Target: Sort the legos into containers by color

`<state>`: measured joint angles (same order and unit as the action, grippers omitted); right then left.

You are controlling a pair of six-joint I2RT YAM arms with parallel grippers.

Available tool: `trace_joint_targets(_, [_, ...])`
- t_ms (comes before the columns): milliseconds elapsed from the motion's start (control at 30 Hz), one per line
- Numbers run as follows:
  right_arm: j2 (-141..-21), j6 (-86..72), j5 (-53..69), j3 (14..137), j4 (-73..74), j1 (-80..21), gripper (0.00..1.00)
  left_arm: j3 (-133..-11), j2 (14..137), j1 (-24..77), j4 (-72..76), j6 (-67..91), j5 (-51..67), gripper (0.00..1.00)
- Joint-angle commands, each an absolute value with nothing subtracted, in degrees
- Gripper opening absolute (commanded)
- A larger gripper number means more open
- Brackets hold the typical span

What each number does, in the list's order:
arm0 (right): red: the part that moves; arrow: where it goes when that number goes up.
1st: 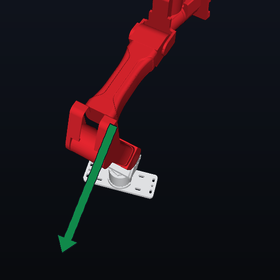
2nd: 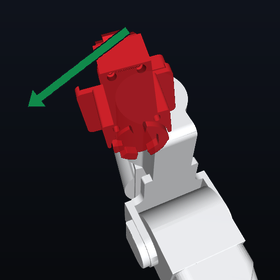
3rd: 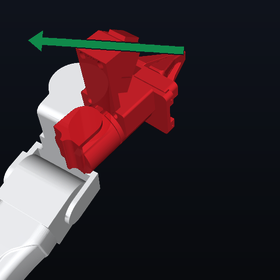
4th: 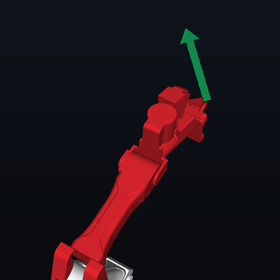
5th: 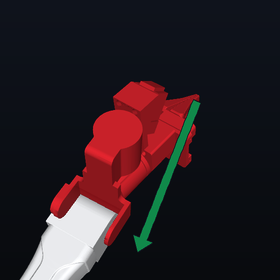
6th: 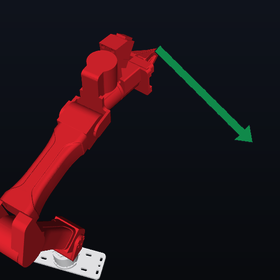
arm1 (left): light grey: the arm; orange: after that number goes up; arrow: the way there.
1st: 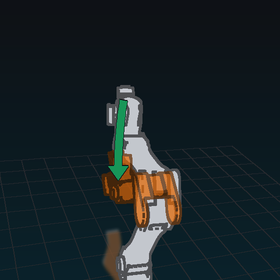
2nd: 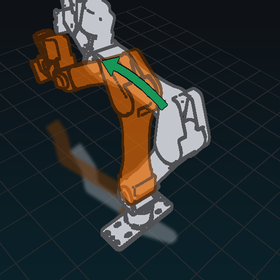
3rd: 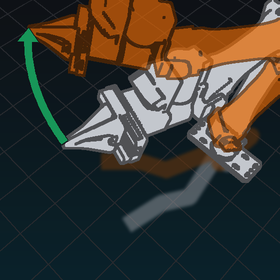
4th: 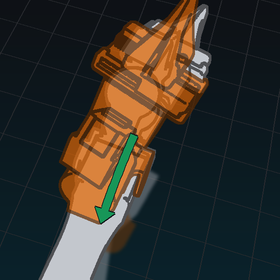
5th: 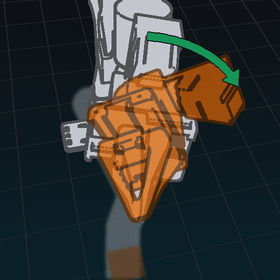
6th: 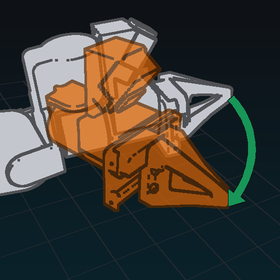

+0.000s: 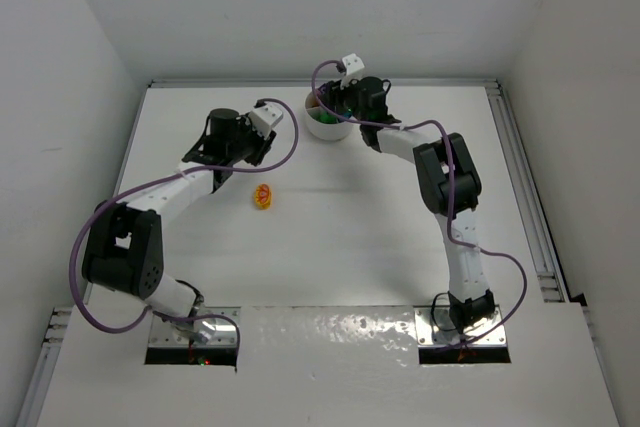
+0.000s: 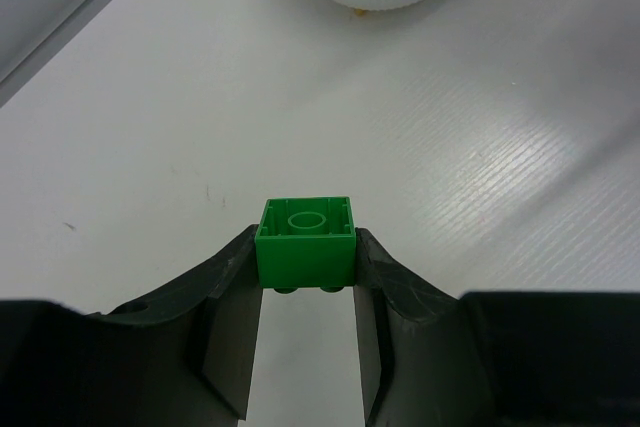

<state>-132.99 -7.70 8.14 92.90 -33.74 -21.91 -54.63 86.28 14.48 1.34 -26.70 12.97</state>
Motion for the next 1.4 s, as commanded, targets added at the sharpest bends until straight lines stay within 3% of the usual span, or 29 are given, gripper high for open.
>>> trace_joint_targets(0, [-129.99,-7.65,9.58,94.74,-34.37,-22.32,0.59,-55.55,86.13,13.80,3.43,-26.89,12.83,0.00])
trace_joint_targets(400, [-128.85,-7.73,10.90,94.57,-34.10,-22.32,0.59,-55.55,85.78,13.80,3.60,-27.42,12.83,0.00])
trace_joint_targets(633, [-127.09,-7.91,12.30,93.87,-34.10,-22.24,0.69,-55.37,85.61,13.80,3.69,-27.51,12.92,0.00])
trace_joint_targets(1100, [-120.34,-10.89,8.61,90.89,-34.28,-22.15,0.75,-55.72,83.50,13.80,4.13,-29.09,16.60,0.00])
trace_joint_targets(1233, [-113.30,-13.79,15.97,93.22,-16.44,-21.80,0.71,-52.75,79.64,13.36,7.46,-32.86,26.51,0.00])
trace_joint_targets(1367, [-112.33,-21.08,34.76,99.49,2.85,-23.19,0.67,-43.88,73.58,12.83,22.10,-37.43,34.43,0.00])
